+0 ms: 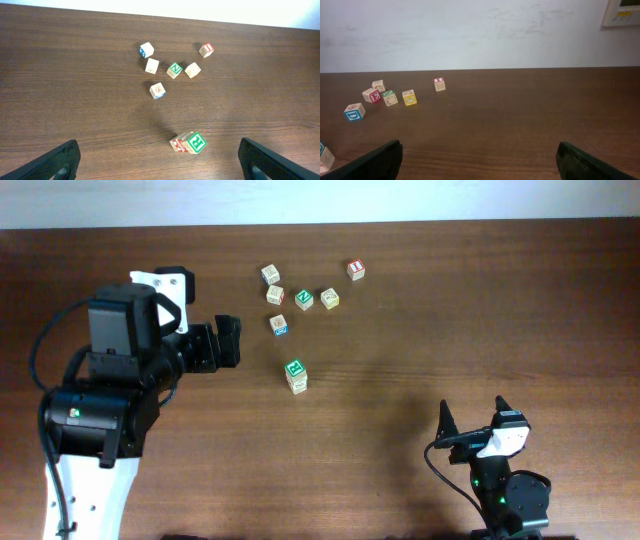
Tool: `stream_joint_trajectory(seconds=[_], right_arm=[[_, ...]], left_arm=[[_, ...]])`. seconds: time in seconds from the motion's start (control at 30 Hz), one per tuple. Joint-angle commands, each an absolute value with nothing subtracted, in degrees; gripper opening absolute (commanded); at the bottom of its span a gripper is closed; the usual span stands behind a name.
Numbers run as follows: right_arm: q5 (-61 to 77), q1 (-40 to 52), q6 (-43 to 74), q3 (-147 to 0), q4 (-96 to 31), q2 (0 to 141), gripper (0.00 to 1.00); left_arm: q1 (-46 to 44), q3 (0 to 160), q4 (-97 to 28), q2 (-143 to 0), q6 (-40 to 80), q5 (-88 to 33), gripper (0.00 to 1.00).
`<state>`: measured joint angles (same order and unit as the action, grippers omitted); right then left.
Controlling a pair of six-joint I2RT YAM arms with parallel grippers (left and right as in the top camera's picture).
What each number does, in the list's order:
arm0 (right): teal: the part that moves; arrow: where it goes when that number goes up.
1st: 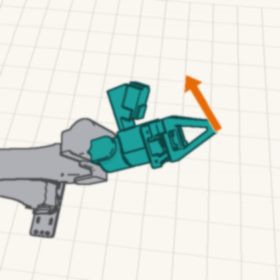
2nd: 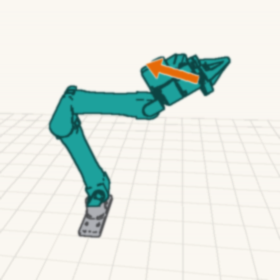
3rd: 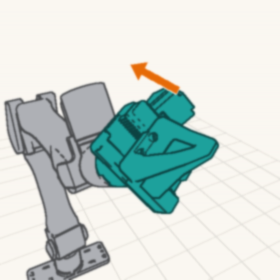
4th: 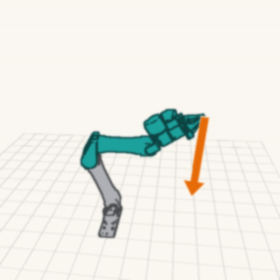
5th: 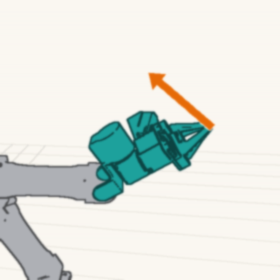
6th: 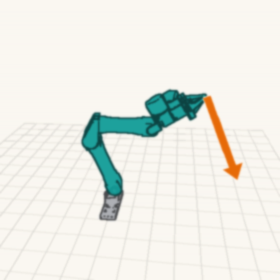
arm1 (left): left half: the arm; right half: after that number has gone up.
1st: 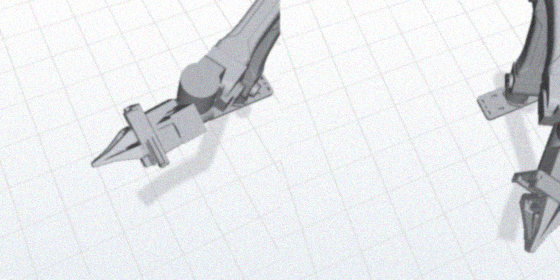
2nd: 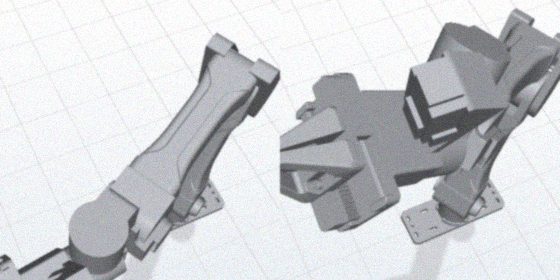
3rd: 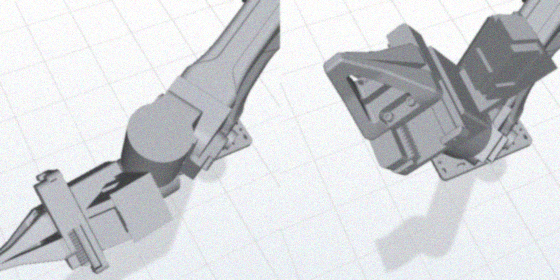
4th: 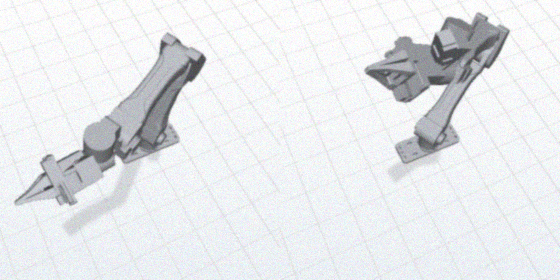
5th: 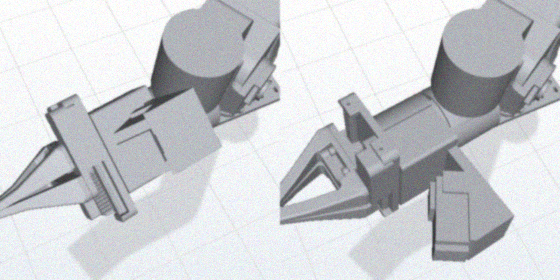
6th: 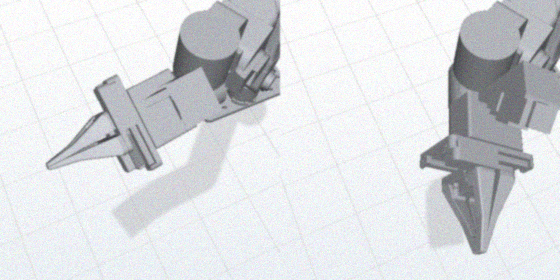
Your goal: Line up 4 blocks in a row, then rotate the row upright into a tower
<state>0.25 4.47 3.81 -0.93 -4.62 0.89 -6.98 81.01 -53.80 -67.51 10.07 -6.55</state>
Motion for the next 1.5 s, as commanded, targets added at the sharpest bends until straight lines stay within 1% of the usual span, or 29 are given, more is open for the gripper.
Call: stream_joint_trajectory(seconds=[0.0,0.37,0.5,0.53,0.57,0.67,0.77,0.83,0.9,1.0,1.1,1.17,1.23,1.47], right_arm=[[-0.6,4.1,3.2,-0.3,-4.5,0.3,0.98],[-0.6,4.1,3.2,-0.3,-4.5,0.3,0.98],[-0.6,4.1,3.2,-0.3,-4.5,0.3,0.98],[-0.6,4.1,3.2,-0.3,-4.5,0.3,0.98],[-0.6,4.1,3.2,-0.3,-4.5,0.3,0.98],[-0.6,4.1,3.2,-0.3,-4.5,0.3,0.98],[-0.6,4.1,3.2,-0.3,-4.5,0.3,0.98],[-0.6,4.1,3.2,-0.3,-4.5,0.3,0.98],[-0.6,4.1,3.2,-0.3,-4.5,0.3,0.98],[-0.6,4.1,3.2,-0.3,-4.5,0.3,0.98],[-0.6,4.1,3.2,-0.3,-4.5,0.3,0.98],[-0.6,4.1,3.2,-0.3,-4.5,0.3,0.98],[-0.6,4.1,3.2,-0.3,-4.5,0.3,0.98],[-0.6,4.1,3.2,-0.3,-4.5,0.3,0.98]], left_arm=[[-6.9,81.3,-53.7,-67.2,9.3,-6.2,0.99],[-6.9,81.3,-55.0,-67.2,9.3,-6.1,0.99],[-6.7,79.6,-58.7,-66.9,9.3,3.3,0.99],[-6.7,76.9,-57.0,-65.4,9.0,5.6,0.99],[-6.7,73.0,-53.1,-63.2,6.1,5.6,0.99],[-6.3,57.9,-37.8,-53.8,-3.0,5.4,0.99],[-2.3,37.9,-17.8,-39.5,-5.6,2.7,0.99],[-1.3,26.9,-8.3,-31.1,-11.1,1.5,0.99],[-1.3,18.0,-2.5,-22.9,-15.5,1.5,0.99],[-1.3,7.7,0.3,-11.7,-16.6,1.5,0.99],[-1.3,1.1,0.9,-3.7,-16.6,1.5,0.99],[-1.3,0.4,-3.4,-0.5,-16.7,1.5,0.99],[-1.3,0.4,-4.7,-0.3,-19.0,1.3,0.99],[-1.3,0.5,-4.7,-0.3,-19.0,1.3,0.99]])
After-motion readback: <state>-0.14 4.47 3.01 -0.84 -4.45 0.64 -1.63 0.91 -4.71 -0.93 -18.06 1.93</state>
